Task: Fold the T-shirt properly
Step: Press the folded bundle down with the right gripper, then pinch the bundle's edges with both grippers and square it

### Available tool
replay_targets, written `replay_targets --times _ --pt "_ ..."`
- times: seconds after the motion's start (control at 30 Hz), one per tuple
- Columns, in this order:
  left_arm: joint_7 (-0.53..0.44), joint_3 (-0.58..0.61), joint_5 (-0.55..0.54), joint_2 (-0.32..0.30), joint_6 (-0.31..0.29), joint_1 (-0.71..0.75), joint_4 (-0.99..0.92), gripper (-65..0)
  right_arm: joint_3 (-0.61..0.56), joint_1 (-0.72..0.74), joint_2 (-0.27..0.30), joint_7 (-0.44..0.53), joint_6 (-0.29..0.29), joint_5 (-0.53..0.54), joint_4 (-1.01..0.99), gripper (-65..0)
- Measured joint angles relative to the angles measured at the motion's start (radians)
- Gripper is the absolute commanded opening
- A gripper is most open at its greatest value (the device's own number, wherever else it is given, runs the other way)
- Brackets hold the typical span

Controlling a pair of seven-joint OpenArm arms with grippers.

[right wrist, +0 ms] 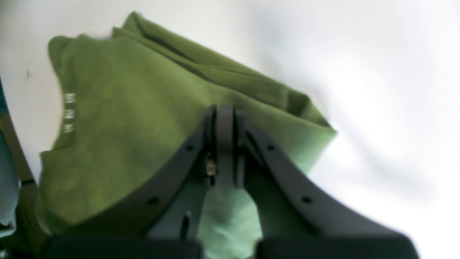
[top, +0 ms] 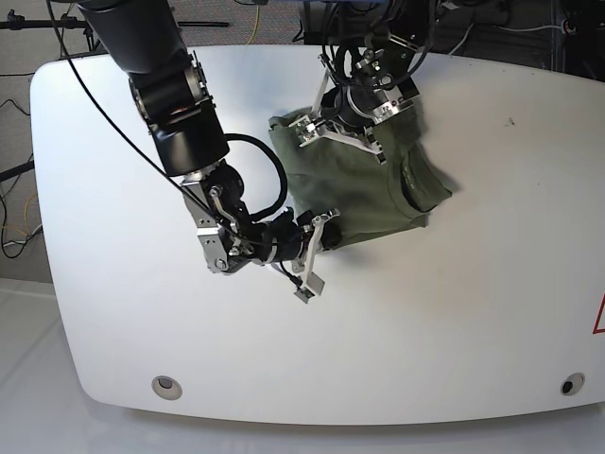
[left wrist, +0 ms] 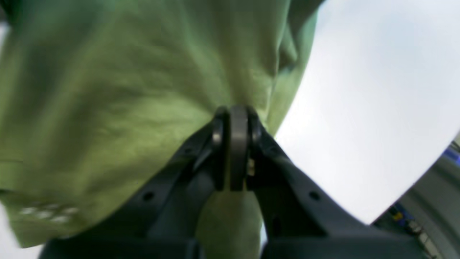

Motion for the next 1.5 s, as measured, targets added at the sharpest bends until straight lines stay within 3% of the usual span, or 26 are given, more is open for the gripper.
replay_targets --times 0.23,0.53,0.9,1.27,1.5 --pt "-0.194 -0.109 -0.049 -0.023 -0.007 -0.011 -0.098 -65.0 0.002 -0.003 0.015 0.008 0.0 0.0 -0.02 -65.0" --pt "-0.394 -0.189 -0.109 -0.055 -0.015 -0.028 -0.19 -65.0 0.006 -0.071 0.094 0.053 0.006 0.028 0.012 -65.0" --pt "-0.37 -0.245 -0.106 -0.062 -0.032 -0.117 -0.24 -65.0 0.01 -0.147 0.135 0.103 0.011 0.053 0.072 -65.0" --pt "-0.291 -0.258 -0.024 -0.128 -0.005 -0.211 -0.259 -65.0 0.011 -0.27 0.187 0.101 0.003 0.057 0.246 -65.0" --pt "-0.288 -0.255 -0.032 -0.147 -0.007 -0.276 -0.319 -65.0 0.035 -0.37 0.196 0.098 0.003 0.056 0.351 -65.0"
